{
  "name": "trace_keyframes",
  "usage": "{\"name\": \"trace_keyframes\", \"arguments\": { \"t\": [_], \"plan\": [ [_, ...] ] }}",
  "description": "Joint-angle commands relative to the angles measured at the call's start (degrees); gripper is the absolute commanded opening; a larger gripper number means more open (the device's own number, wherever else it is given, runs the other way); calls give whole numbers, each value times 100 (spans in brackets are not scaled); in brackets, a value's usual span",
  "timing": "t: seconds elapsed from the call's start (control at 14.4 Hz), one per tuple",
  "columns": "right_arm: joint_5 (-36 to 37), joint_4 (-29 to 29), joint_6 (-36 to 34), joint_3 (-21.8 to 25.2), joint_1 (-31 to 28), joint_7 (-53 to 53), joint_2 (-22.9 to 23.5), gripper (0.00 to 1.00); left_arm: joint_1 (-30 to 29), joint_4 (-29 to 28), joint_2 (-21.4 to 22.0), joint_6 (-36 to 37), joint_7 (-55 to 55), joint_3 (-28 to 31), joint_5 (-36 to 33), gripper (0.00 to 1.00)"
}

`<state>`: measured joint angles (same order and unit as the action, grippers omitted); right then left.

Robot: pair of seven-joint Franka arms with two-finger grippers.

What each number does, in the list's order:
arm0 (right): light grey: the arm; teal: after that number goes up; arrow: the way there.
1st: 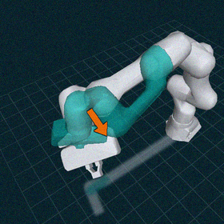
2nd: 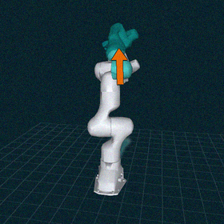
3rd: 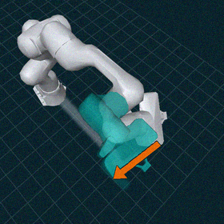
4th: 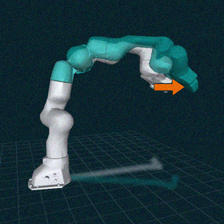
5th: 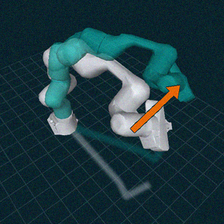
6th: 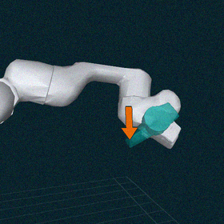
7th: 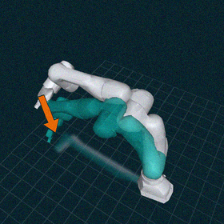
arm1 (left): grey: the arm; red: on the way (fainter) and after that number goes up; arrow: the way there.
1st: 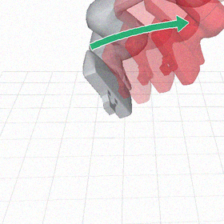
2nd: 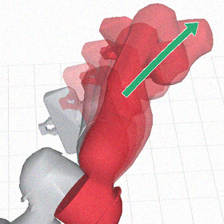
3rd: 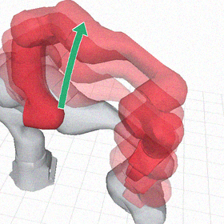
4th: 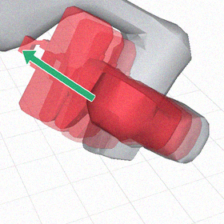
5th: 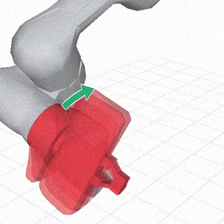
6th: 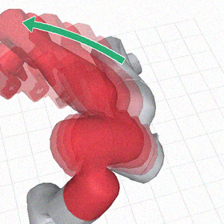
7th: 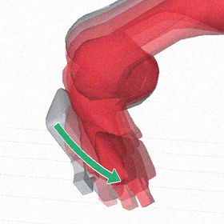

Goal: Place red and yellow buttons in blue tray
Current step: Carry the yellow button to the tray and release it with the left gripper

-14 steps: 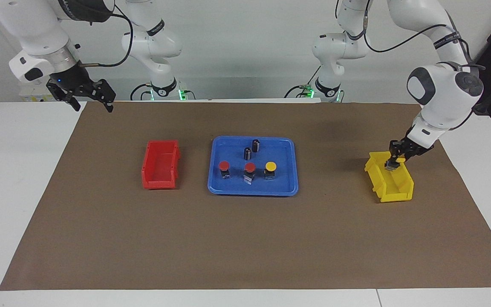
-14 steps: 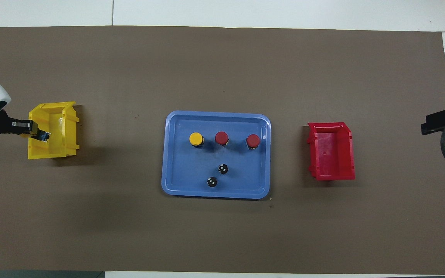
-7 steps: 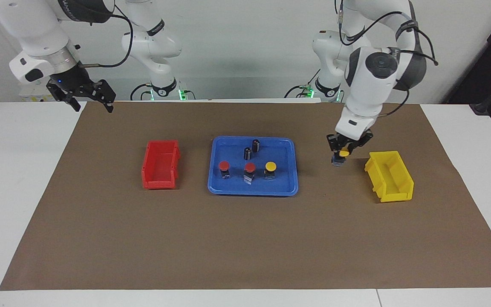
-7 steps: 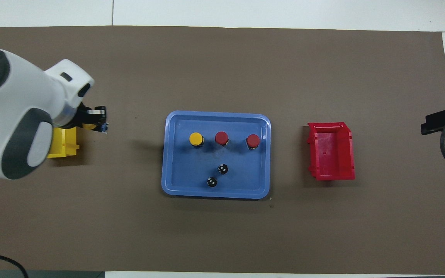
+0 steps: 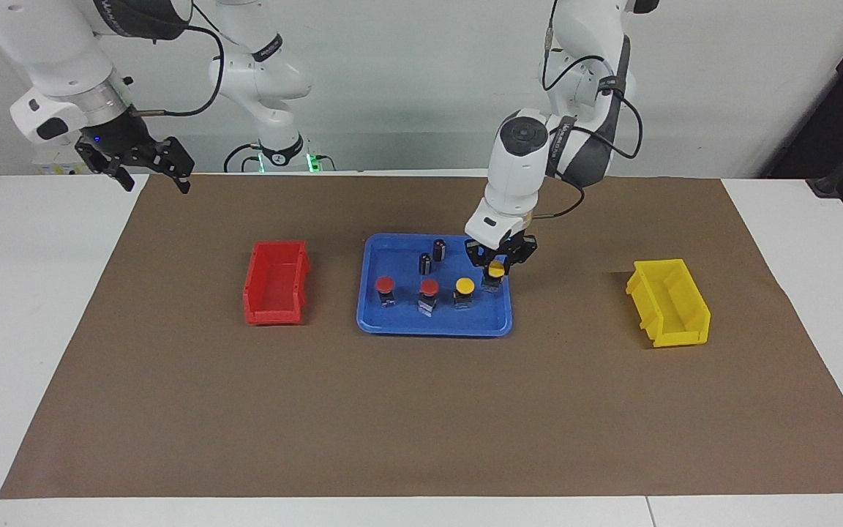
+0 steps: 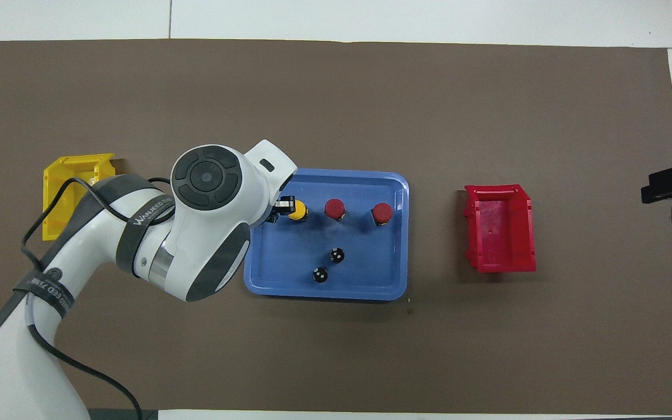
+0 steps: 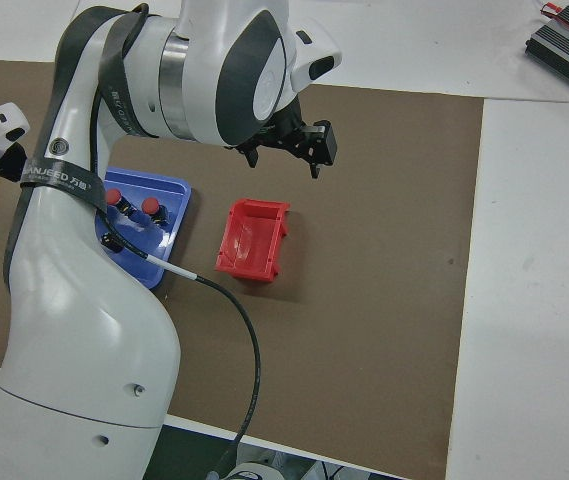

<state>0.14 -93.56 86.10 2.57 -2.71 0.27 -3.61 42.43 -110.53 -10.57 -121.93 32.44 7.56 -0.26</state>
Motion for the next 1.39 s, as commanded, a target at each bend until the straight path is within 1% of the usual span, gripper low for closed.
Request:
{"name": "trace_keyframes", "arguments": {
  "t": [0.0, 0.28, 0.62, 0.69, 0.76, 0.9, 1.04, 1.11, 1.18, 1.25, 1.32],
  "plan": [
    [65, 49, -14, -46, -89, 140, 18, 100, 90, -188, 29, -252, -53, 114, 131, 2],
    [56, 49, -14, -46, -107, 140, 18, 100, 37, -215, -121, -349, -97, 123, 131, 2],
    [56, 49, -14, -46, -98, 140, 18, 100, -24, -250, -121, -463, -89, 123, 131, 2],
    [56, 49, -23, -46, -98, 140, 18, 100, -51, -329, -121, -542, -97, 123, 131, 2],
    [56, 49, -23, -46, -89, 140, 18, 100, -51, -390, -112, -621, -97, 123, 131, 4],
    [56, 49, -23, -46, -98, 140, 18, 100, -51, -505, -86, -674, -97, 123, 131, 17],
    [56, 49, -23, -46, -98, 140, 18, 100, -51, -549, -130, -797, -89, 123, 131, 21],
    [56, 40, -23, -46, -98, 140, 18, 100, -51, -506, -130, -728, -80, 123, 131, 32],
    [56, 40, -23, -46, -98, 149, 18, 100, -51, -453, -130, -666, -88, 131, 131, 61],
    [56, 40, -23, -46, -98, 149, 18, 100, -60, -365, -112, -579, -89, 132, 131, 81],
    [56, 40, -14, -46, -98, 149, 18, 100, -60, -260, -77, -352, -71, 149, 131, 86]
  ]
}}
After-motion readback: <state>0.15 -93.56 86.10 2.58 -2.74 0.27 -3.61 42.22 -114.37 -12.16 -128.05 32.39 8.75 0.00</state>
